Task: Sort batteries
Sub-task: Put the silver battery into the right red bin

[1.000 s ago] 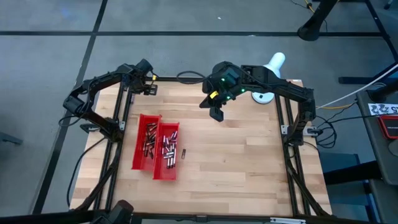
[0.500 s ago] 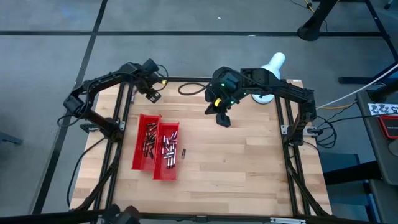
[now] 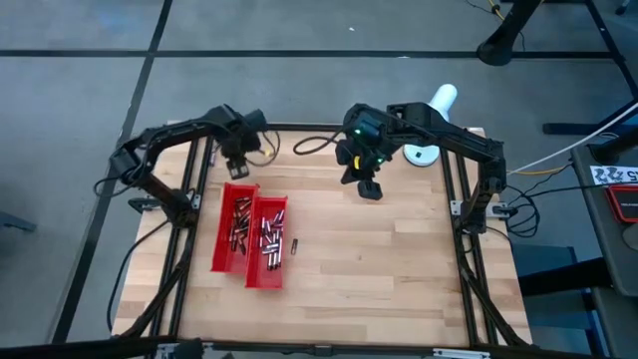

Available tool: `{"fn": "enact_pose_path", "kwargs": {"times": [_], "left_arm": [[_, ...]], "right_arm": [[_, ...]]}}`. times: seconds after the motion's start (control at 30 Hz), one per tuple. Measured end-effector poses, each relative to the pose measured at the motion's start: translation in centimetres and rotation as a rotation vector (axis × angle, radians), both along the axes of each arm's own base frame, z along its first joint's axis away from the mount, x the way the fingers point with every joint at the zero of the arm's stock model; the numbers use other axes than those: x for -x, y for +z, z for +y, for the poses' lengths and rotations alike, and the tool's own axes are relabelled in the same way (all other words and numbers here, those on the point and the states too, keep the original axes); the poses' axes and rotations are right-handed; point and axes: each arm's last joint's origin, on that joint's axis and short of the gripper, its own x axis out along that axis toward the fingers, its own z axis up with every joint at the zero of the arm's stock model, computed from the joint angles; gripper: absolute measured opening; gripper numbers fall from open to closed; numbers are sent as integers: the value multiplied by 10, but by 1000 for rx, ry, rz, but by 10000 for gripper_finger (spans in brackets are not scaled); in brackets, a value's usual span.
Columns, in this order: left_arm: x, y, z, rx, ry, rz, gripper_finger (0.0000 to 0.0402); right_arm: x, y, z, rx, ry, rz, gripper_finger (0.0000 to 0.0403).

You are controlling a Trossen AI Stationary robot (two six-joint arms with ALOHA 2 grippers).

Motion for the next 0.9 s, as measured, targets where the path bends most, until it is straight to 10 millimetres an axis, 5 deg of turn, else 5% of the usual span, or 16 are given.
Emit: {"fn": "enact_pose_path", "kwargs": {"times": [0.27,0.67,0.9], "left_arm": [[-14,-55,6,135,-211,437,249],[15,-72,53,164,-71,360,263],[27,-84,62,194,-61,399,263]], "right_arm": [[-8,6,-7,-8,-63,-97,3],[-12,9,-4,-94,-162,-111,3],[-14,11,-4,-111,-193,-135,3]]}}
